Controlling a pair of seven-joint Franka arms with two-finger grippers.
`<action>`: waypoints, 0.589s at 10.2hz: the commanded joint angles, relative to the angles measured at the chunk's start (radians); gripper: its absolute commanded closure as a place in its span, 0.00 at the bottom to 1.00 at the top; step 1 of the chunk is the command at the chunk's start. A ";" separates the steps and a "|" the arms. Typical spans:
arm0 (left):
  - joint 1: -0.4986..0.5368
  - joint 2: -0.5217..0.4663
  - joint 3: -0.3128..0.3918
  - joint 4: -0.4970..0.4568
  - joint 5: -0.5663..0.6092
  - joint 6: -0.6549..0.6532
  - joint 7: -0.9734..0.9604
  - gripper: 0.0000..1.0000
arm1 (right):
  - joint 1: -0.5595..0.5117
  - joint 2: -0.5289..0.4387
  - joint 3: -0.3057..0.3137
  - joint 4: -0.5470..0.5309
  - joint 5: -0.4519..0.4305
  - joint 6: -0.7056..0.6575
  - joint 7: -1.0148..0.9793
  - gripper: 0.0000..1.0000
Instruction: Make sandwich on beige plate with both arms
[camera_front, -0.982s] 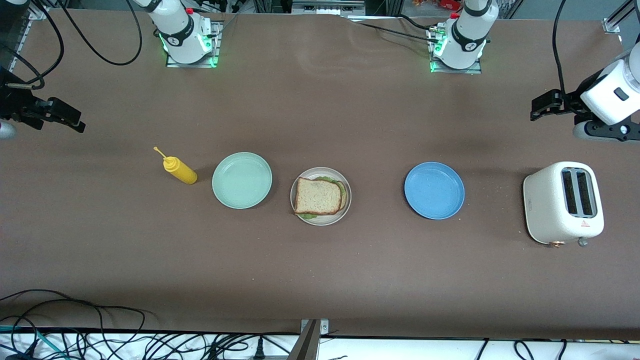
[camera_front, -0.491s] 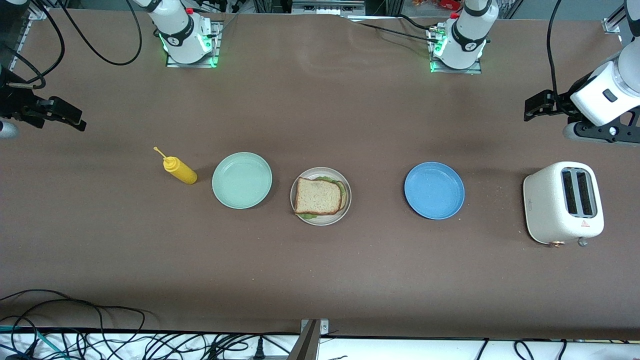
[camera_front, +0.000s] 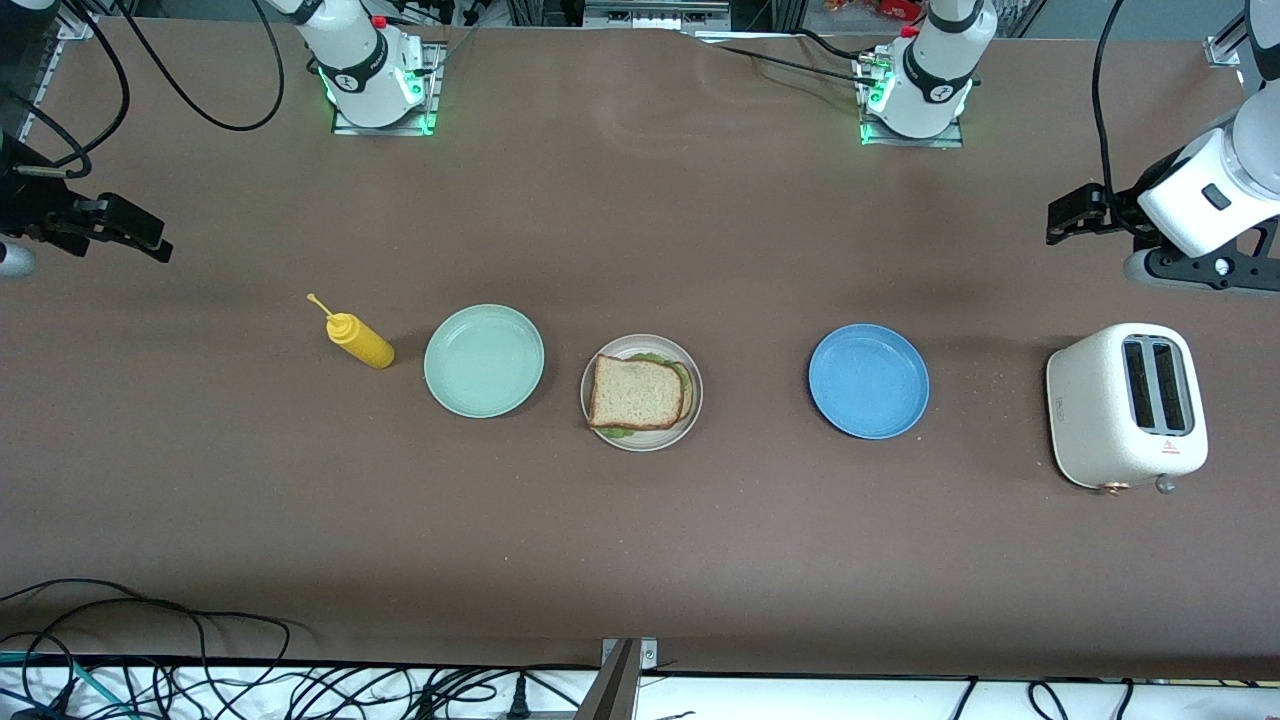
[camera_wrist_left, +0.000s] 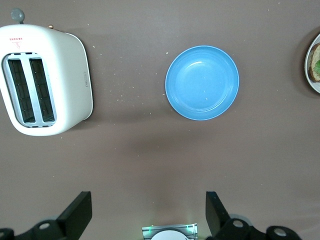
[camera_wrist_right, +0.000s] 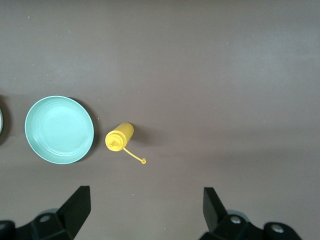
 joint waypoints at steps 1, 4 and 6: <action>0.008 0.004 -0.008 0.012 0.025 0.001 0.011 0.00 | -0.006 0.000 0.002 0.014 0.001 -0.020 -0.014 0.00; -0.003 0.010 -0.008 0.012 0.026 0.003 0.008 0.00 | -0.007 0.002 0.000 0.014 0.000 -0.020 -0.014 0.00; 0.000 0.010 -0.008 0.012 0.021 0.003 0.010 0.00 | -0.006 0.002 0.002 0.014 0.000 -0.020 -0.014 0.00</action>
